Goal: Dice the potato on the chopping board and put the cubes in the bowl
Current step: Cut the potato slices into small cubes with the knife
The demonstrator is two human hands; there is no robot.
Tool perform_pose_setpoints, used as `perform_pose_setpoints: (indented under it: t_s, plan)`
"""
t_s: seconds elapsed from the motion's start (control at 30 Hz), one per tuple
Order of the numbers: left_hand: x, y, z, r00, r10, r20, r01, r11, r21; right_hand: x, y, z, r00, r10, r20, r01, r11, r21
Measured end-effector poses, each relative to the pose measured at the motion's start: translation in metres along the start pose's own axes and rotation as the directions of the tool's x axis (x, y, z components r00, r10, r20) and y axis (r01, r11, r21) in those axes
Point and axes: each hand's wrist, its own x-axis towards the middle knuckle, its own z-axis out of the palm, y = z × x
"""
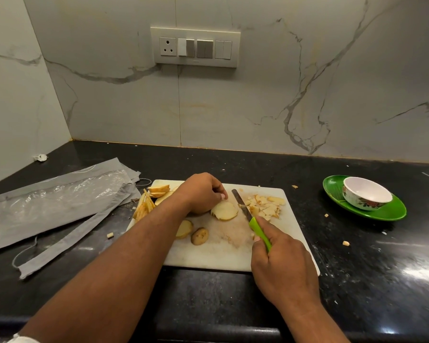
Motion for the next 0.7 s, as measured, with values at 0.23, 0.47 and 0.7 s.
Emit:
perform_pose_setpoints:
  t_s: [0.23,0.47,0.7]
  plan:
    - [-0.025,0.002,-0.015,0.991,-0.001,0.136,-0.022,0.986,0.163,-0.001,-0.004,-0.003,0.999,0.007,0.032,-0.005,0.997,-0.078]
    - [-0.027,0.01,-0.012,0.992,0.004,0.128,-0.032,0.975,0.221,0.009,-0.009,-0.002,0.993,-0.033,0.113,0.053,0.982,-0.18]
    - [-0.024,0.008,-0.007,0.992,0.043,0.115,-0.063,0.982,0.18,0.021,-0.017,0.0,0.99,-0.078,0.116,0.103,0.968,-0.229]
